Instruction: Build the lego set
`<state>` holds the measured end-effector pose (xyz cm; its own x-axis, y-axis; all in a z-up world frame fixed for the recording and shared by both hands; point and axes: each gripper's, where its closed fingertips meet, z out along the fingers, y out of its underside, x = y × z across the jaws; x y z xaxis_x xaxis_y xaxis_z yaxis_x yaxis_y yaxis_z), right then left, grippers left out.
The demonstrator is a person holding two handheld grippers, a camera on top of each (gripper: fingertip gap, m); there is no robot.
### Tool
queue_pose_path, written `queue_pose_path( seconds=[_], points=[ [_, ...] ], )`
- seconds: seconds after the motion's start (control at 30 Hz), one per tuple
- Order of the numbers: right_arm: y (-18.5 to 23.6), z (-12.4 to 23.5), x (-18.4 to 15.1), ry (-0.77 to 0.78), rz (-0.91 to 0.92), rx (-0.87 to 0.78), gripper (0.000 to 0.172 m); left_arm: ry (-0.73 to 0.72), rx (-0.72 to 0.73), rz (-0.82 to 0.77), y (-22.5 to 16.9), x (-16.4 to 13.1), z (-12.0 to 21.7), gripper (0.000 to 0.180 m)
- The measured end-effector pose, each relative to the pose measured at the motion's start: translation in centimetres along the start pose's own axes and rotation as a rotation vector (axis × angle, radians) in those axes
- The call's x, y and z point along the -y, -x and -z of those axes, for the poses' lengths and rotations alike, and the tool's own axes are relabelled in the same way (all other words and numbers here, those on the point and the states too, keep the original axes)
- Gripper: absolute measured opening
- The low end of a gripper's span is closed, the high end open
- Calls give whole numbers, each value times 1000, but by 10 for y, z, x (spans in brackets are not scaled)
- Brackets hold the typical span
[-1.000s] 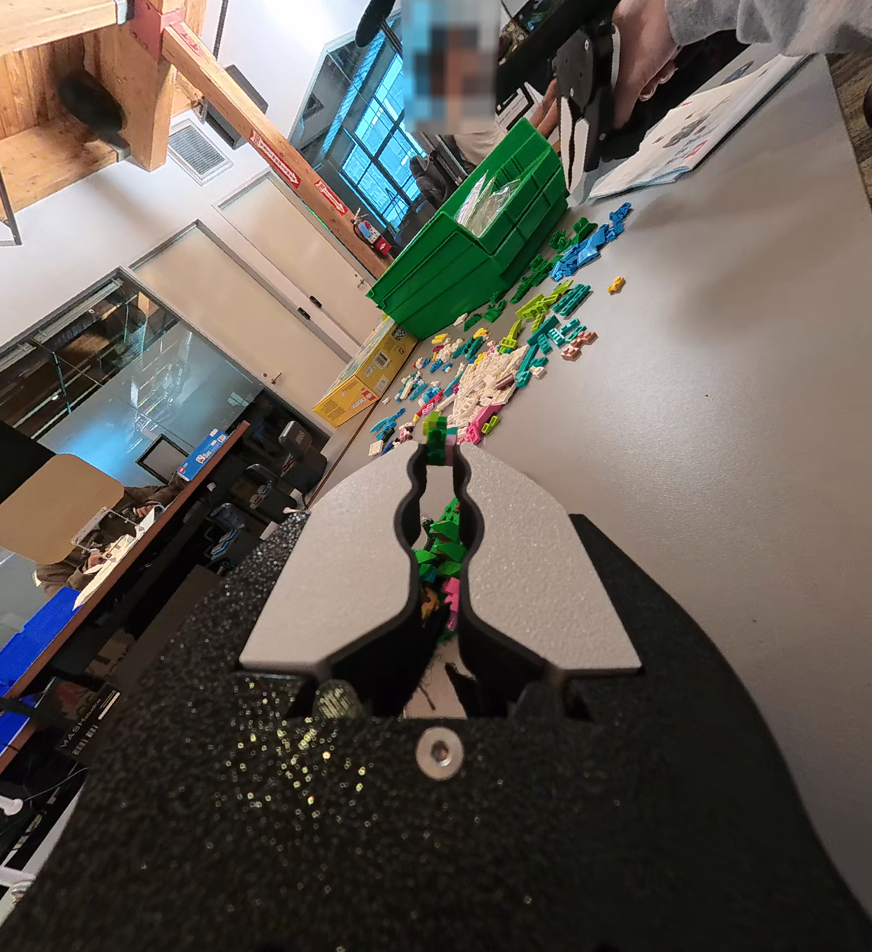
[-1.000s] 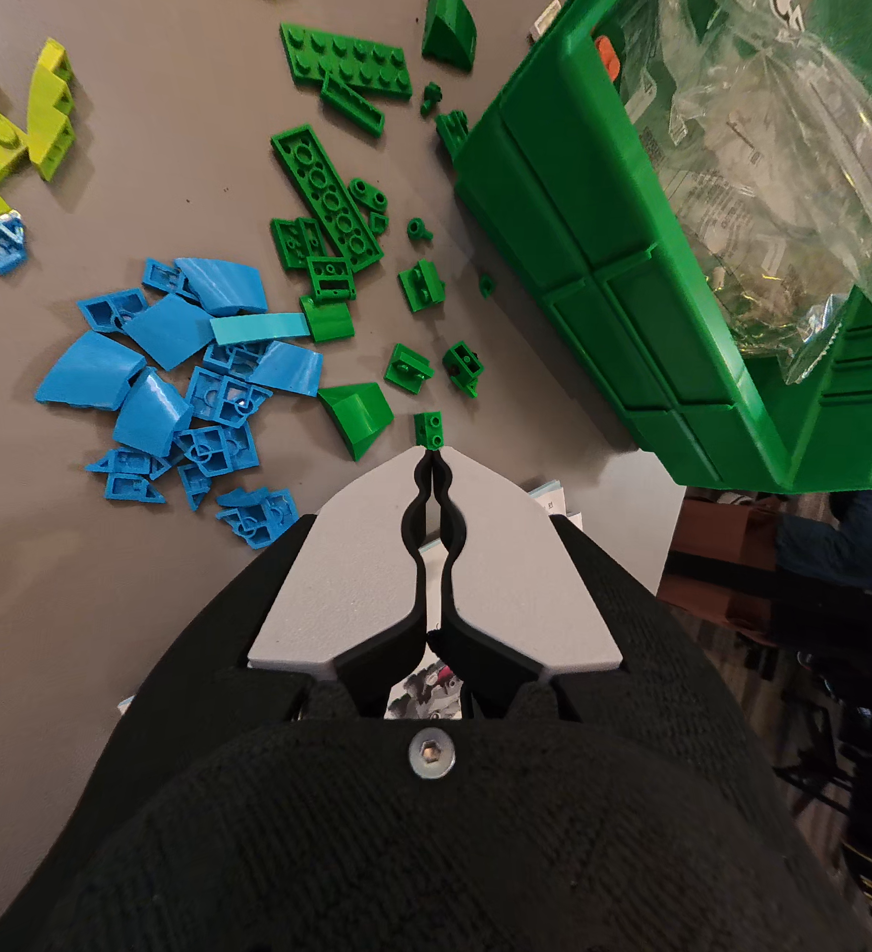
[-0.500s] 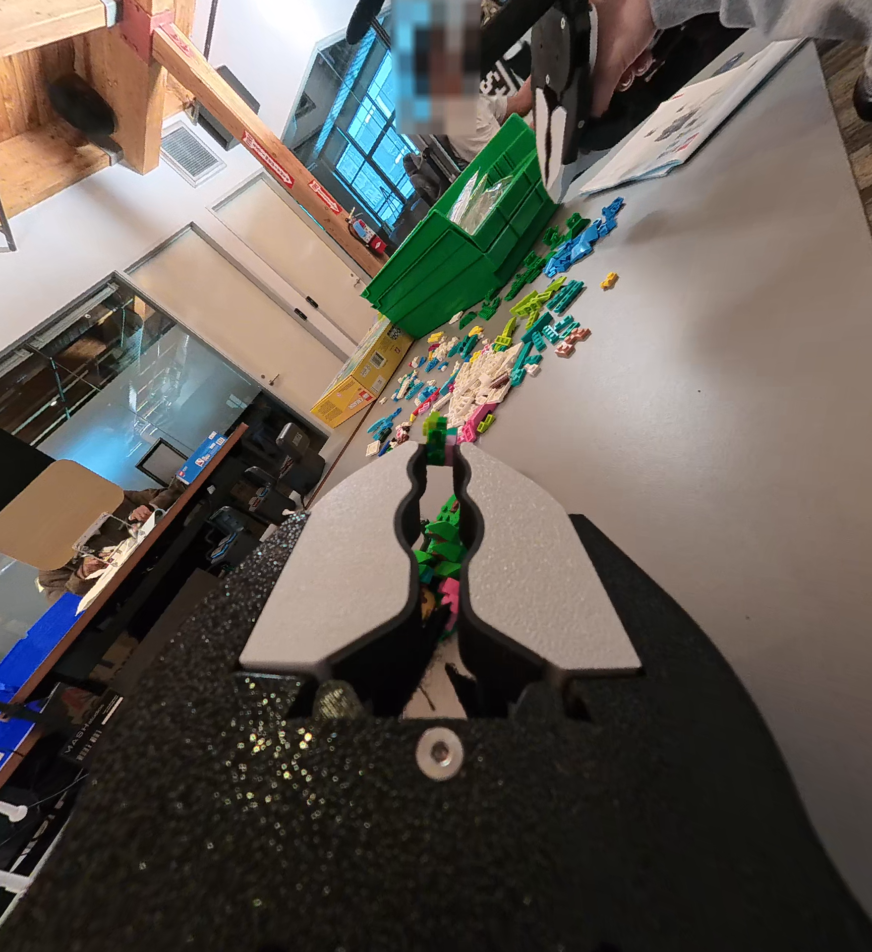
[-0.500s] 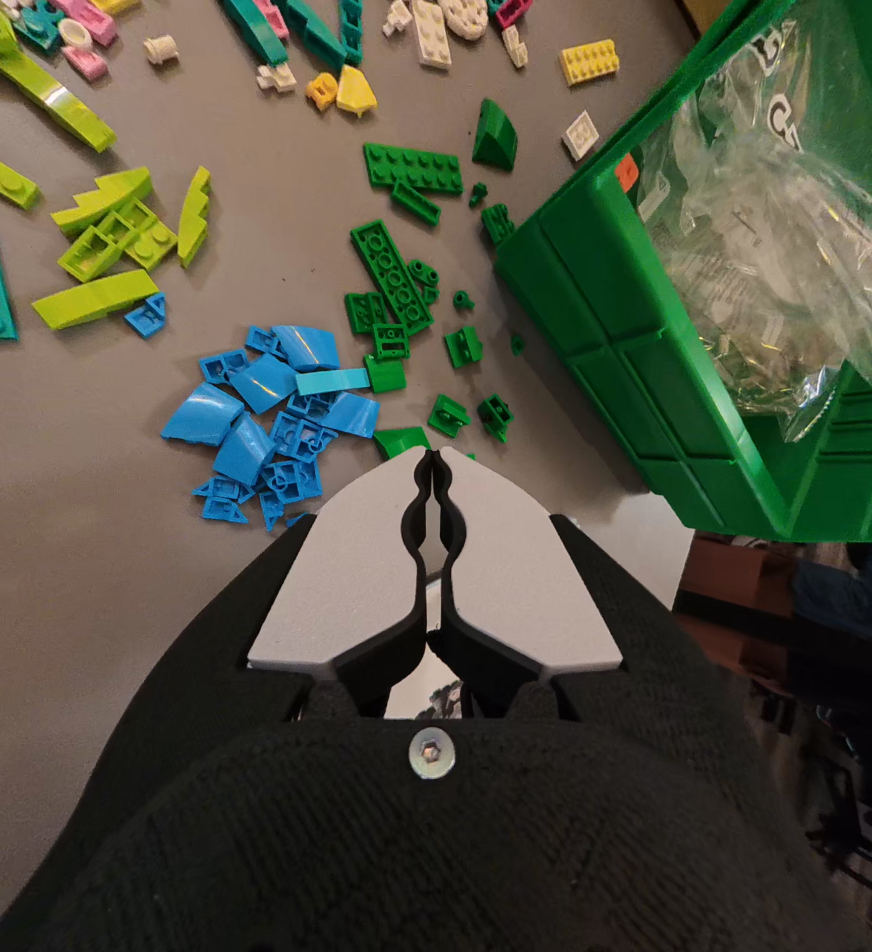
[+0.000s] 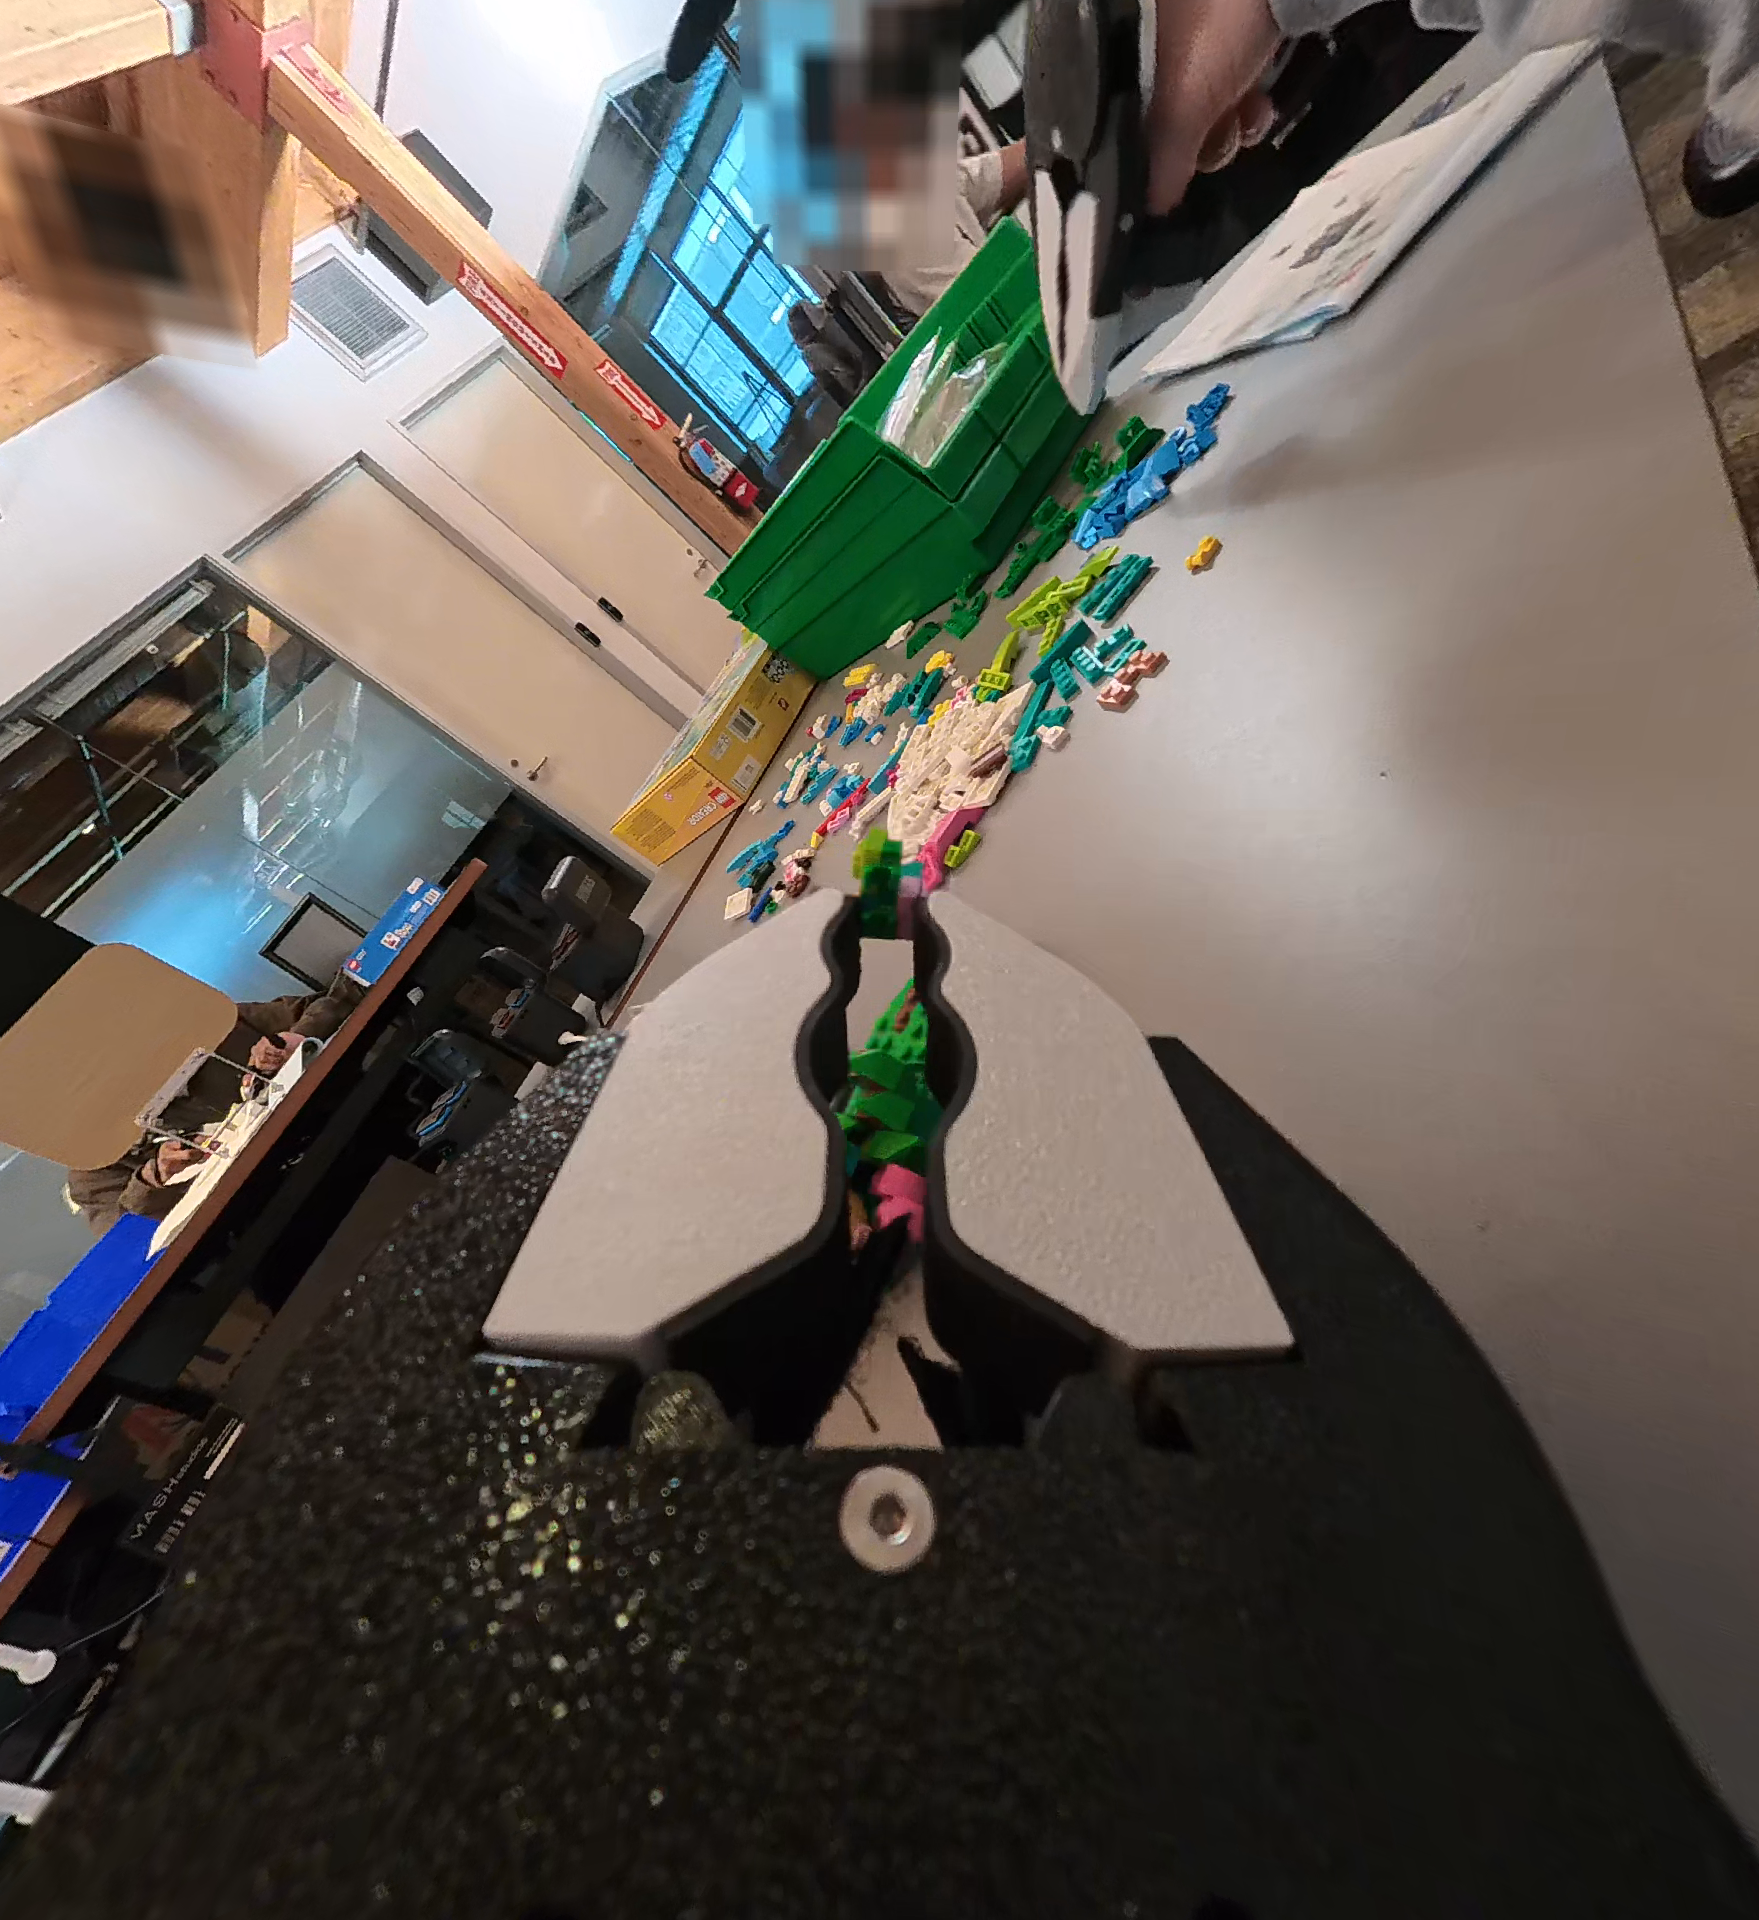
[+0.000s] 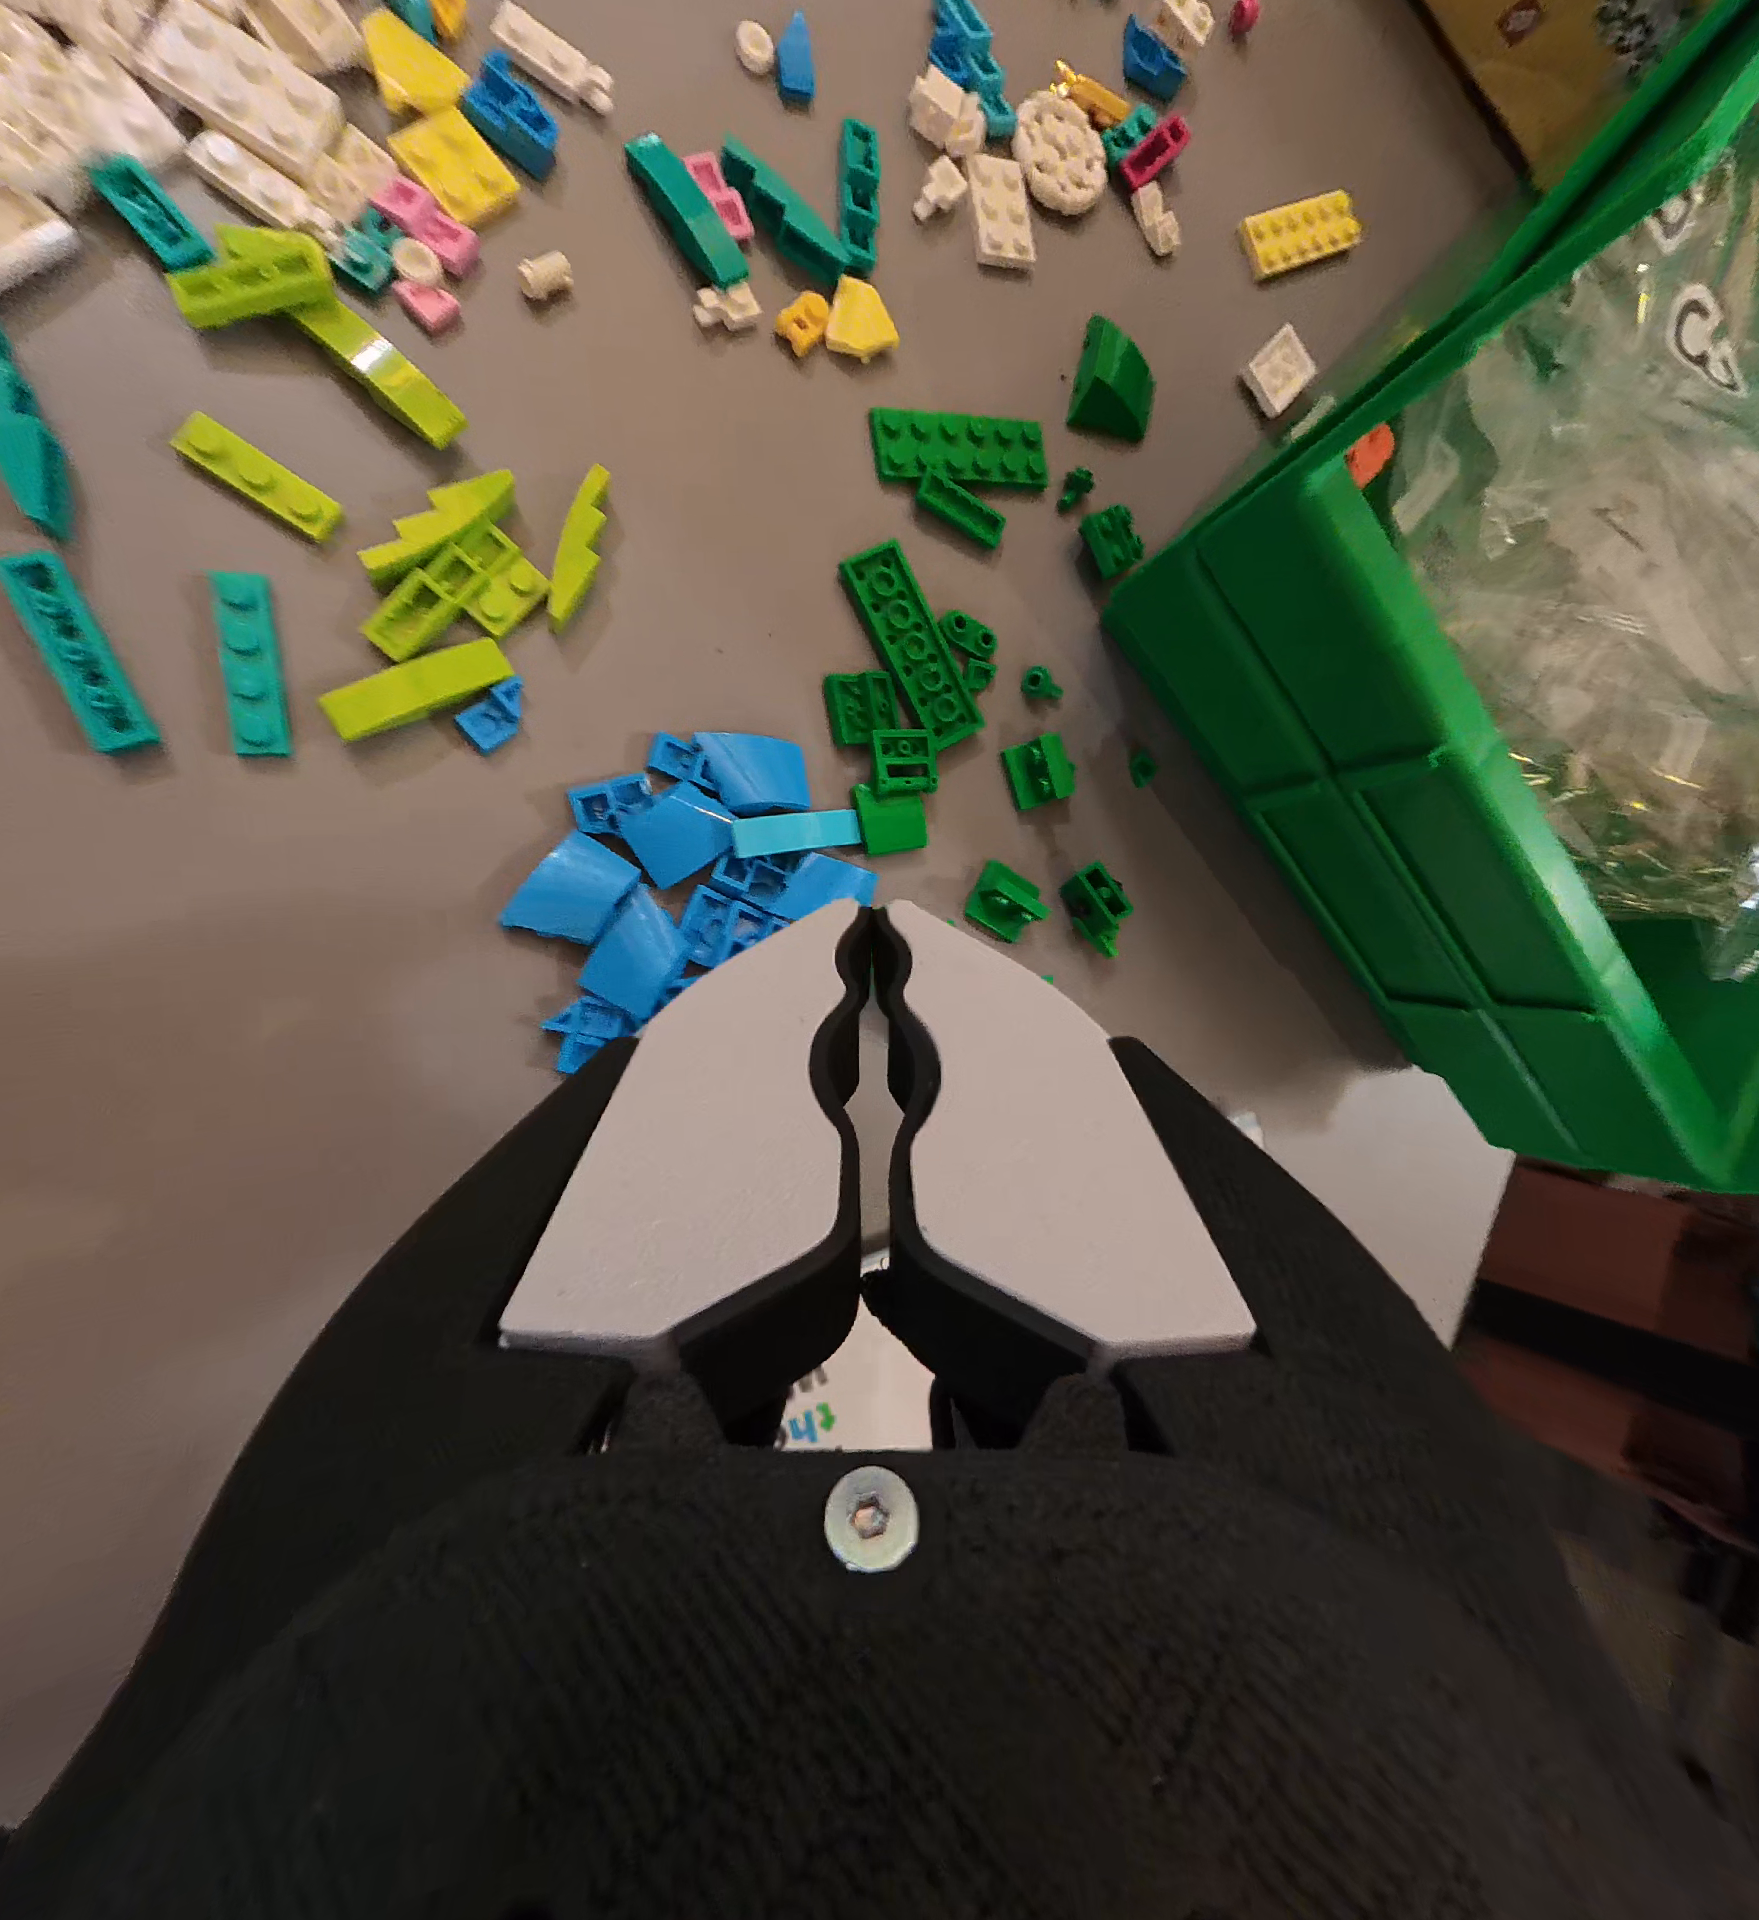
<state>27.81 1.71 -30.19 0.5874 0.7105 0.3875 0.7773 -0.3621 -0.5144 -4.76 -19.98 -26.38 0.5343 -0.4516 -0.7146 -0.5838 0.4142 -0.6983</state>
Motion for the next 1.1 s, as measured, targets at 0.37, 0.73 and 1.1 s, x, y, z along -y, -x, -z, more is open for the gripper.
queue_pose_path(
  seconds=[0.37, 0.73, 1.1],
  points=[
    [-31, 14, -13, -141, -121, 84, 2, 227, -270, -181, -50, -1, -38, 10],
    [-58, -32, -45, -78, -238, 270, 16, 365, -434, -502, -73, -10, -78, 10],
    [-60, -51, -32, -152, -257, 437, 20, 469, -545, -455, -80, -13, -72, 29]
  ],
)
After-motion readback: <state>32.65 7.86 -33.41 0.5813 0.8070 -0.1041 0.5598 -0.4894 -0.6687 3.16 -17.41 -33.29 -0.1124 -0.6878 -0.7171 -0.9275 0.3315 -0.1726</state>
